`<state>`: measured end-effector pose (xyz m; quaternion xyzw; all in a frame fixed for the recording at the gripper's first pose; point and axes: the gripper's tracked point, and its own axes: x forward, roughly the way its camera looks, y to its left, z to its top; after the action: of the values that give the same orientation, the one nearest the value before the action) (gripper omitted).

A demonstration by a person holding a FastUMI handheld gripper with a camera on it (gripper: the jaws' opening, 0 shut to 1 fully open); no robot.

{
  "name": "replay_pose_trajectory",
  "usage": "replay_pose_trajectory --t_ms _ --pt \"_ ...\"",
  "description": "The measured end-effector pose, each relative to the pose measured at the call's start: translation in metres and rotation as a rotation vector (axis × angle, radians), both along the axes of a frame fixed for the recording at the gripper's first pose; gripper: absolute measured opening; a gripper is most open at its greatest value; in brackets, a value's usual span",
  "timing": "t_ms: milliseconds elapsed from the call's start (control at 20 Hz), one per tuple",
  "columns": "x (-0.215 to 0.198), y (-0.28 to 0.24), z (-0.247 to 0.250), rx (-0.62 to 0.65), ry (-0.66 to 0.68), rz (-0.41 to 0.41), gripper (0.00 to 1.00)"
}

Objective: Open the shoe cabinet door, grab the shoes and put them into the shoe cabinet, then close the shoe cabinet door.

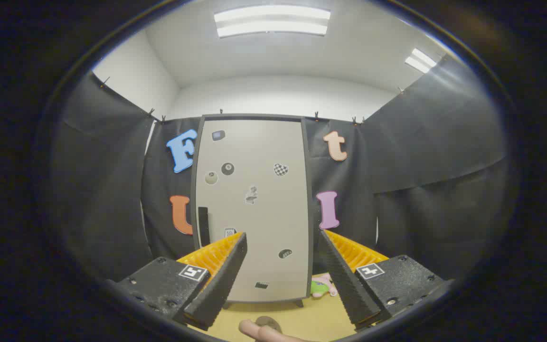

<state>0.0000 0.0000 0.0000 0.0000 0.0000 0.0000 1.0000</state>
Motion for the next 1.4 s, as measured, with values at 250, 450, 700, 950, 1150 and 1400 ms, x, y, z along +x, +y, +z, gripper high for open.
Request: replay_pose_trajectory --t_ms 250,450,700,950,1150,1400 --pt "0.009 0.008 -0.006 0.002 0.029 -0.009 0.99" --pt "0.015 0.009 -0.003 -0.008 0.008 -0.024 0.99" --pt "0.026 0.025 -0.005 0.013 0.021 0.032 0.99" --pt "0.060 0.062 -0.004 0.029 0.007 0.104 0.99" --pt "0.101 0.116 -0.009 0.011 0.041 0.233 0.99" --pt "0.149 0.186 -0.024 -0.084 0.049 0.332 0.99"
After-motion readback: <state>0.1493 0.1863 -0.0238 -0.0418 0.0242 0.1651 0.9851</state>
